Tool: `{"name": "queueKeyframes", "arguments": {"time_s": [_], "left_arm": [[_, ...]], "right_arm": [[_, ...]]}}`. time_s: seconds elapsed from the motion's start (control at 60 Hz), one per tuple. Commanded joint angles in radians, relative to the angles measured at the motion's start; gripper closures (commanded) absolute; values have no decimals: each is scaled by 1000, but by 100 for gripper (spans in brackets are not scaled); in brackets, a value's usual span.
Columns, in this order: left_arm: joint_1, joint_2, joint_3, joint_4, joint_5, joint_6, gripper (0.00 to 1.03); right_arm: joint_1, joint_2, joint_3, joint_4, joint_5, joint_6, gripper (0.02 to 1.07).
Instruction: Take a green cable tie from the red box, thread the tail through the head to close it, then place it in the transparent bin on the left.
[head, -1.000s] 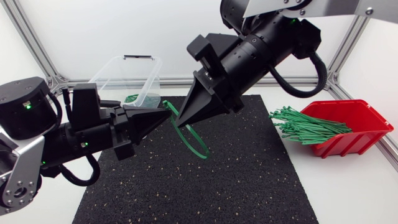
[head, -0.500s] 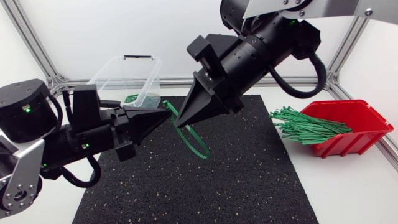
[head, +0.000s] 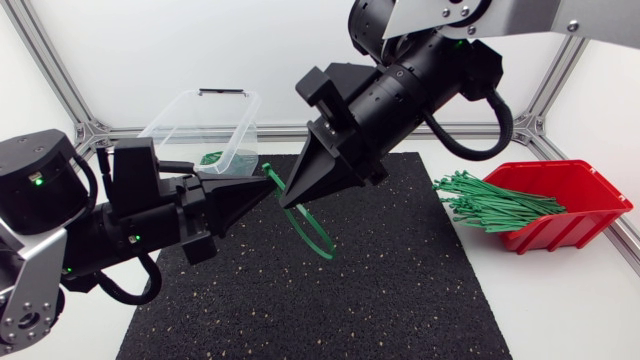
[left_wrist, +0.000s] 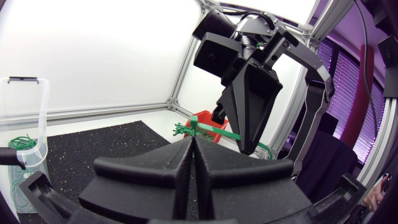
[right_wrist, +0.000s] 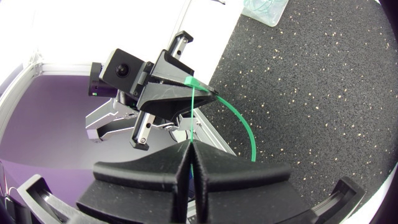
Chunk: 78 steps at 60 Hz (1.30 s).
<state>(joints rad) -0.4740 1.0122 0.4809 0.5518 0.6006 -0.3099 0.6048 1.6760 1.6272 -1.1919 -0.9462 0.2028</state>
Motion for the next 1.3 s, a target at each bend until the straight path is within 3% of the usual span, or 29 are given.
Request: {"name": "queueKeyframes", "arguments": {"time_s": [0.0, 0.517, 0.75, 0.867, 1.283], "left_arm": [[-8, -15, -30, 20, 1, -23, 100], [-46, -20, -36, 27, -36, -17, 100], [-112, -20, -59, 54, -116, 31, 100], [-155, -21, -67, 79, -202, 72, 100], [-158, -44, -82, 134, -272, 69, 100]], "right_arm": [[-4, 16, -7, 5, -6, 26, 102], [-2, 24, -13, 9, -14, 26, 102], [-2, 24, -17, 11, -31, 26, 102], [-5, 25, -20, 12, -45, 32, 102], [-10, 30, -33, 18, -75, 33, 102]]}}
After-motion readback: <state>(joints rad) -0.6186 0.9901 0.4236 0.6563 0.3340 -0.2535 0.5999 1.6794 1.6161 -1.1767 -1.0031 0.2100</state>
